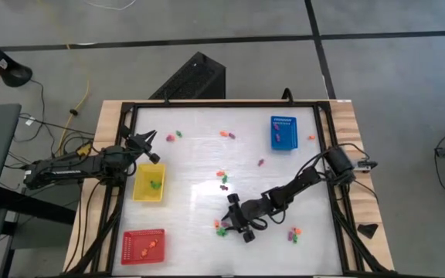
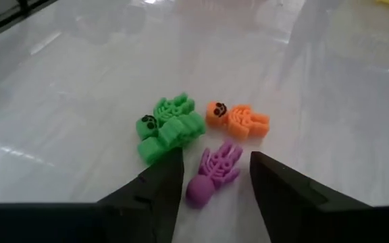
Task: Sort Halloween decoration
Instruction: Put the purple skeleton toy into the blue bin
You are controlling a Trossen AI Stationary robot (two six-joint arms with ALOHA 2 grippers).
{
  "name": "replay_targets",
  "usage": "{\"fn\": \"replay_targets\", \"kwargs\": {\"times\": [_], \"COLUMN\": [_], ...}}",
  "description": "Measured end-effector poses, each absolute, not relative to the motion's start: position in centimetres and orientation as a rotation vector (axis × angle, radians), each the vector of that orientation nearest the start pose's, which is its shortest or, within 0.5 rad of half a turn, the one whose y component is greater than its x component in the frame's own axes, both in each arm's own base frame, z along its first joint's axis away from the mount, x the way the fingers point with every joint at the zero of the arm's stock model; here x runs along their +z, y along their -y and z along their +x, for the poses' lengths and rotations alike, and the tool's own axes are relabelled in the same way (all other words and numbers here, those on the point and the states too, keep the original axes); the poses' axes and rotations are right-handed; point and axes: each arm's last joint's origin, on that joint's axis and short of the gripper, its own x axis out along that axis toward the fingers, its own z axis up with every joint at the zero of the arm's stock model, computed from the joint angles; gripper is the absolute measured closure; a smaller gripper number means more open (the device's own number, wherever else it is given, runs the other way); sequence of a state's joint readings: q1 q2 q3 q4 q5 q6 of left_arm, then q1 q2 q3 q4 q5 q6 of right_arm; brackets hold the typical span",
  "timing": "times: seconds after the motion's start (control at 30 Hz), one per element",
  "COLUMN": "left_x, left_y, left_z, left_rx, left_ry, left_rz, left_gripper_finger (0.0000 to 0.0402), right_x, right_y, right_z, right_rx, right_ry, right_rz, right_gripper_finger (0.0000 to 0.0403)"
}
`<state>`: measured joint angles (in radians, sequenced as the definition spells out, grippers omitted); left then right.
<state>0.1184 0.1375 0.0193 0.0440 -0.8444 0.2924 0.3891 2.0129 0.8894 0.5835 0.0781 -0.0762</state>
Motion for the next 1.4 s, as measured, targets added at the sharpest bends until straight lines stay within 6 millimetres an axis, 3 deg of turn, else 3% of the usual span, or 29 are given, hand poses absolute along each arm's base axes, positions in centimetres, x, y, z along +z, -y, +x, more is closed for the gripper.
{"fn": "replay_targets", "kwargs": {"times": [0.33,0.5,0.63,0.87,1.03,1.23,1.4], "left_x": [16.4,16.4,16.4,16.4,16.4,16.4,16.4], "left_y": [-3.3,-3.3,-3.3,-3.3,-3.3,-3.3,-3.3], "left_z": [9.2,9.2,9.2,9.2,9.2,9.2,9.2], "left_rx": [0.945,0.946,0.945,0.945,0.946,0.945,0.945], "left_ry": [-0.212,-0.213,-0.213,-0.213,-0.212,-0.212,-0.213], "left_rz": [0.296,0.297,0.297,0.296,0.297,0.297,0.297], "left_gripper_finger": [0.0384,0.0384,0.0384,0.0384,0.0384,0.0384,0.0384], "right_x": [9.8,10.5,12.6,18.3,21.6,24.3,24.8], "right_y": [-13.9,-13.7,-12.8,-9.1,-5.7,-0.6,1.4], "right_z": [34.8,34.7,34.5,33.0,30.0,26.2,25.9], "right_rx": [0.323,0.335,0.32,0.178,-0.018,-0.186,-0.098], "right_ry": [-0.533,-0.52,-0.516,-0.554,-0.705,-0.848,-0.744], "right_rz": [-0.209,-0.262,-0.32,-0.342,-0.398,-0.312,-0.166], "right_gripper_finger": [0.0318,0.0329,0.0327,0.0327,0.0327,0.0327,0.0327]}}
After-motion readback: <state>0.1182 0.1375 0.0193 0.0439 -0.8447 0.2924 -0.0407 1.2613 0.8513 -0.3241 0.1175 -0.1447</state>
